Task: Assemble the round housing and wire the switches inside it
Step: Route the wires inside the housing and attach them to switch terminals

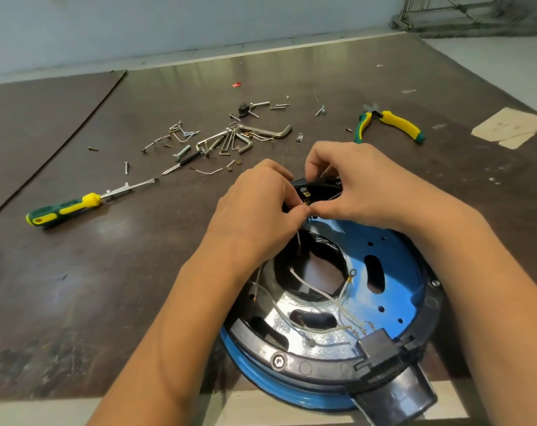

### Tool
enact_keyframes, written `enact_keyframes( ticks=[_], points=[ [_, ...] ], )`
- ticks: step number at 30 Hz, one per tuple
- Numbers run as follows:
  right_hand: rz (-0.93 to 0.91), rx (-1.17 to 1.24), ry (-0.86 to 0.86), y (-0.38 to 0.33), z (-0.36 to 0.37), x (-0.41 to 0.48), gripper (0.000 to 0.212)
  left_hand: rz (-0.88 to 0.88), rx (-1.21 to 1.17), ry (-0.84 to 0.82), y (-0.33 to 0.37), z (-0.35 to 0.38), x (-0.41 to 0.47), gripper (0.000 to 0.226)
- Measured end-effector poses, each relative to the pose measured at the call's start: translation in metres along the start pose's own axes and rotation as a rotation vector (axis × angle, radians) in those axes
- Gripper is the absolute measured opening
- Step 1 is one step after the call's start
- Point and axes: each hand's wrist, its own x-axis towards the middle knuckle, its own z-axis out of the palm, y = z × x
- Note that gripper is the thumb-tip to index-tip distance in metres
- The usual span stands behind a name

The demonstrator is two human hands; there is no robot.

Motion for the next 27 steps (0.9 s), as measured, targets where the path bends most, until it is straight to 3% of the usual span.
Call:
enact_keyframes(
  ticks=[5,27],
  points=[
    [0.022,-0.023,-0.029,0.0011,0.0018,-0.0003,0.058,0.002,0.009,-0.013,0.0003,0.0013,0.0028,0.014],
    [-0.021,0.011,-0.050,0.0058,0.0004,0.0020,0.053,0.003,-0.057,-0.063,-0.0012,-0.0025,0.0038,0.007]
  ],
)
